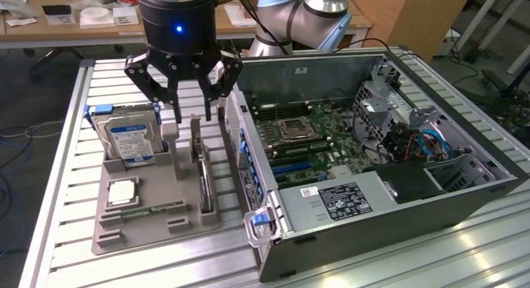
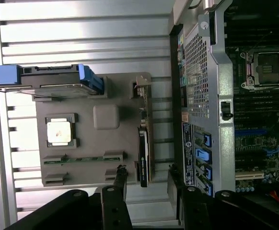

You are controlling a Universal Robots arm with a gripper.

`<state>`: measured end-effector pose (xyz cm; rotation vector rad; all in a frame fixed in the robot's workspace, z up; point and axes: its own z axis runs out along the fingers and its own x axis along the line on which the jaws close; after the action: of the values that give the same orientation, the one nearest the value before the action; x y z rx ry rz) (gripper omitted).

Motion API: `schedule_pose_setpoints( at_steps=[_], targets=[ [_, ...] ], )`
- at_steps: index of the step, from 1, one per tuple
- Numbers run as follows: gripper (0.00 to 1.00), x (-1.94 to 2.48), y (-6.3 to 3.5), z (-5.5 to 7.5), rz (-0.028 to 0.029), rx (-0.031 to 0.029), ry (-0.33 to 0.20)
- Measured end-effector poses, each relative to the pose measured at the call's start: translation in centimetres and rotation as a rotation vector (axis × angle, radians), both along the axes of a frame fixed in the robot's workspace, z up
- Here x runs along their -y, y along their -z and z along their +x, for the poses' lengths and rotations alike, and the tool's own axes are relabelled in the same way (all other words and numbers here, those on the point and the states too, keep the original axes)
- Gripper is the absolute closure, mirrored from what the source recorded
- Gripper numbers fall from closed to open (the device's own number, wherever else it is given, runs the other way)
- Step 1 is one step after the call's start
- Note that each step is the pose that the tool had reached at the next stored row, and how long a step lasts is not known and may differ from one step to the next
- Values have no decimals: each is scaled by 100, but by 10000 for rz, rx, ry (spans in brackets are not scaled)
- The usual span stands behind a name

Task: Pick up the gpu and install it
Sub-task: 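Pick up the gpu and move the gpu toward the slot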

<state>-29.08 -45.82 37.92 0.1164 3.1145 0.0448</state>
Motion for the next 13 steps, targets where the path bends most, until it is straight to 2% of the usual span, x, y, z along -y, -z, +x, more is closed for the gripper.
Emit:
schedule_pose_setpoints(
  at_steps=[13],
  targets=[
    [53, 0, 196, 1, -6, 0, -1]
  ],
)
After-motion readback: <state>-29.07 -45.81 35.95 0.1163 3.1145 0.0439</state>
